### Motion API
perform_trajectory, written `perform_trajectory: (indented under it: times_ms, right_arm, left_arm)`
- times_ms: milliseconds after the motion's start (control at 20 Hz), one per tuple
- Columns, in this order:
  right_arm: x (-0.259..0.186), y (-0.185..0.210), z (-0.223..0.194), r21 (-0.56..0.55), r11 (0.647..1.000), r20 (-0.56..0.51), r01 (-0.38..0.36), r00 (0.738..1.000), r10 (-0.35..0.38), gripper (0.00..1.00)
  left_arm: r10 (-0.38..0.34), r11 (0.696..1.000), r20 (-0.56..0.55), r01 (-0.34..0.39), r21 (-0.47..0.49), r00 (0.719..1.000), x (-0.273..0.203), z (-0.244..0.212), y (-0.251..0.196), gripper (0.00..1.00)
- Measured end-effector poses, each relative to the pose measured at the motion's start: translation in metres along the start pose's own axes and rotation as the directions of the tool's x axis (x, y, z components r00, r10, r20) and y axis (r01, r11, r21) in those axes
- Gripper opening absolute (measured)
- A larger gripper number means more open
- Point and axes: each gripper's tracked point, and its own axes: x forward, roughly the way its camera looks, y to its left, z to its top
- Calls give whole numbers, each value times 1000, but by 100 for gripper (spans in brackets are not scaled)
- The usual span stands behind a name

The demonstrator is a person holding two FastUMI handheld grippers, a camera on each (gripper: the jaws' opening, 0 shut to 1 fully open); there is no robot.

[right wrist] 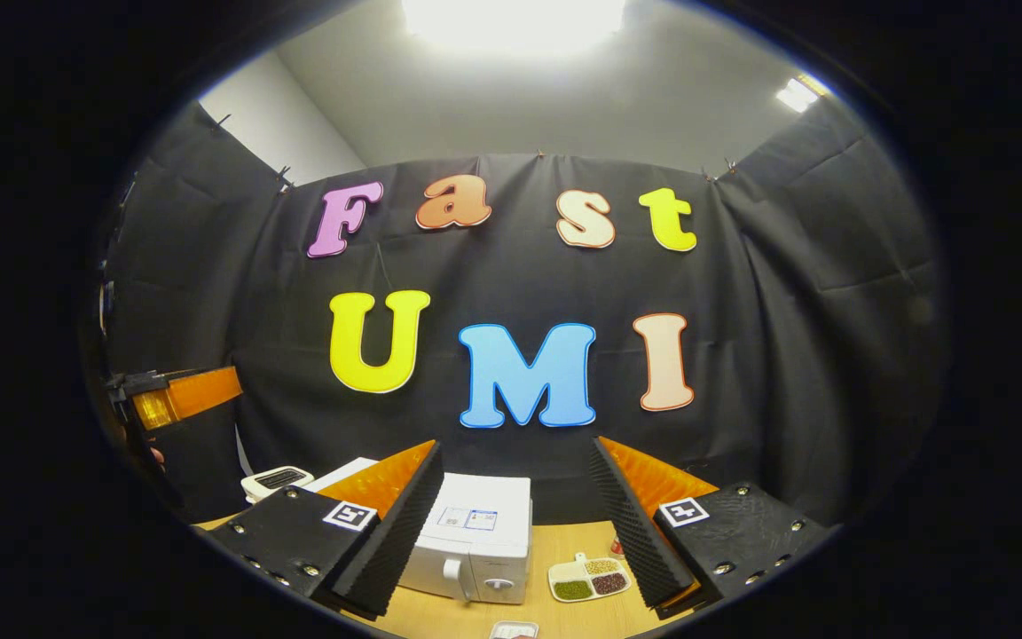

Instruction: Open the microwave oven with the left hand, put the food in, and close the microwave oven.

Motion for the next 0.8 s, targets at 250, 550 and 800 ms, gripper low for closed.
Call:
perform_trajectory:
  times_ms: [250,550,800]
  right_arm:
    - [-3,22,7,-3,1000,7,23,1000,-23,100]
    - [-11,47,9,11,999,-13,37,999,-36,100]
    - [-17,60,18,7,1000,-12,12,1000,-12,100]
  left_arm:
    - [-41,999,4,41,-15,999,-10,4,16,95]
    - [-87,995,-5,87,-41,996,-15,0,32,95]
    - [-94,993,7,95,-63,996,-14,1,32,96]
